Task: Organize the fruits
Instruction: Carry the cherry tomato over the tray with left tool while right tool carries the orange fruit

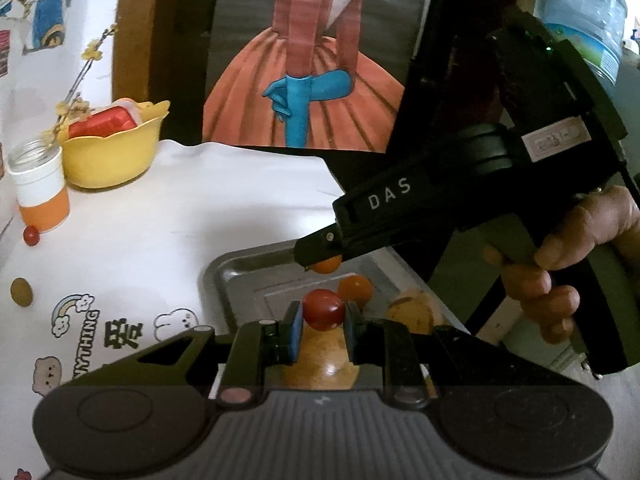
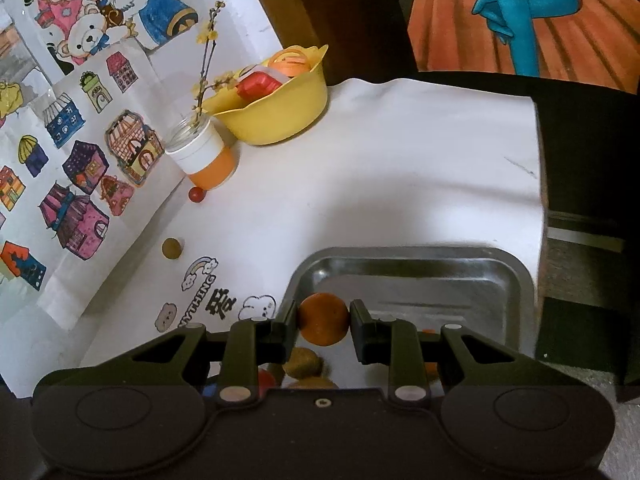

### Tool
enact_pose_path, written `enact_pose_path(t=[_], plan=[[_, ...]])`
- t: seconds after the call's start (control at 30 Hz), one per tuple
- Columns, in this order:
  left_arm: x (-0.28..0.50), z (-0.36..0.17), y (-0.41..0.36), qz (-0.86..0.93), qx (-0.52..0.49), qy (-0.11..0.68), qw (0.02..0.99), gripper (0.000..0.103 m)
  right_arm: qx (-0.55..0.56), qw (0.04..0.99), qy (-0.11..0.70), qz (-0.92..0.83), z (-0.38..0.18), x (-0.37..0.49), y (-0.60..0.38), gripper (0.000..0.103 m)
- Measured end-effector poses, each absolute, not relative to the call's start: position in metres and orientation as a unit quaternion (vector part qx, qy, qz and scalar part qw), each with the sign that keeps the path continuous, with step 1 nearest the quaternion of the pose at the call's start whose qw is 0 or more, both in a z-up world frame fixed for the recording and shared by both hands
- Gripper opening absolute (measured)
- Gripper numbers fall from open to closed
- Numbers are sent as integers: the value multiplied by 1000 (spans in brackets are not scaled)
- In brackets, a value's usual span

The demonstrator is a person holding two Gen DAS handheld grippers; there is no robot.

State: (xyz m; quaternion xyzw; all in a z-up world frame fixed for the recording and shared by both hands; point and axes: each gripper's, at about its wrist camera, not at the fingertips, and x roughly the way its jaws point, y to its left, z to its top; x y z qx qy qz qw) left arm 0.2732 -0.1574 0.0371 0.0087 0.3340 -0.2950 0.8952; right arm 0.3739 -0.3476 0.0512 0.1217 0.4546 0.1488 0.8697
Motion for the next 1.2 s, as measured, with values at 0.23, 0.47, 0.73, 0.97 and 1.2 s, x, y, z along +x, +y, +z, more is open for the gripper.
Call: enact_pose_path(t=[0.23,0.47,0.73,0.97,1.2], plan=[[262,37,-171,-307,17,333,891,23,123,869,458,142,51,355,-363,30],[250,30,-180,-315,23,342,885,23,127,865,465,141,46,337,-373,30],[234,18,-185,-325,36,359,874,23,132,856,479,144,36,315,-377,30],[224,11,-192,-330,42,371,867,23,128,850,490,149,32,305,-379,30],[220,5,-194,-321,44,386,864,24,114,845,501,148,24,299,-376,30]])
